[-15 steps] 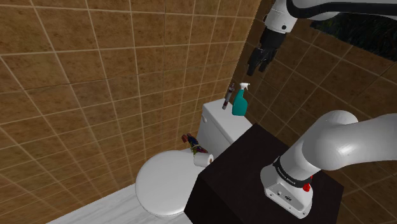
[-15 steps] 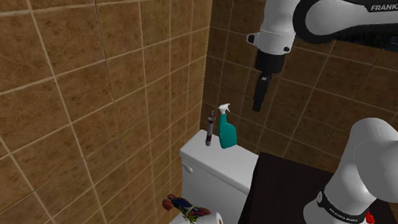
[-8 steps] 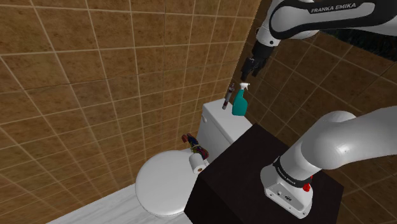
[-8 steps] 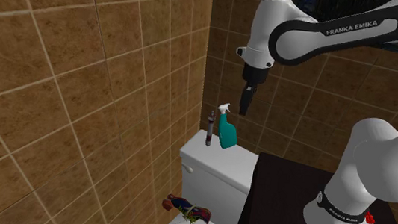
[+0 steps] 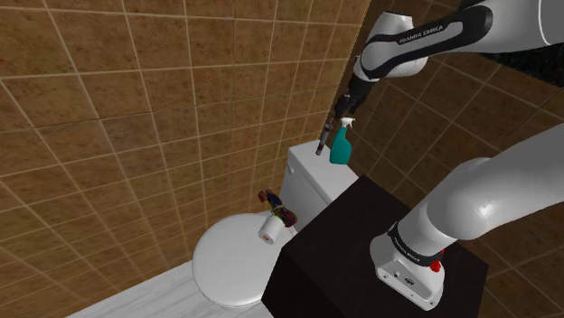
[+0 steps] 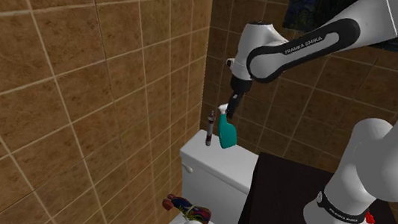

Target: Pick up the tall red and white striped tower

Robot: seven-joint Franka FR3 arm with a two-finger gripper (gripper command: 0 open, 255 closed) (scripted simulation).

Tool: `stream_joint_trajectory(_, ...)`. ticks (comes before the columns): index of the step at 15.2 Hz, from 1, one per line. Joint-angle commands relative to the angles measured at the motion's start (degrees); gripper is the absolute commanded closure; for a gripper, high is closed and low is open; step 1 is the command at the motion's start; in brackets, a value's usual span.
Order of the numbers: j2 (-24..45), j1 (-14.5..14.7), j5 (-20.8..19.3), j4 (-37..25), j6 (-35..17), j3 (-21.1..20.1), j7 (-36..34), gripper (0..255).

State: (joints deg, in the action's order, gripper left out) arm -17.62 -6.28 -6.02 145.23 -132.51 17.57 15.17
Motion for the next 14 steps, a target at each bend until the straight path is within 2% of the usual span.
stream_joint_trajectory(1,4.20,-0.04,0.59,-1.28,-3.97,1.36,1.76,0)
stream_joint_trajectory(5,13.06,0.04,3.76,-4.61,-11.04,3.76,6.23,0)
stream_joint_trajectory(9,22.25,-0.65,9.53,-9.27,-16.75,4.85,12.17,0)
stream_joint_trajectory(14,33.48,-4.21,17.84,-16.94,-21.66,3.11,19.92,0)
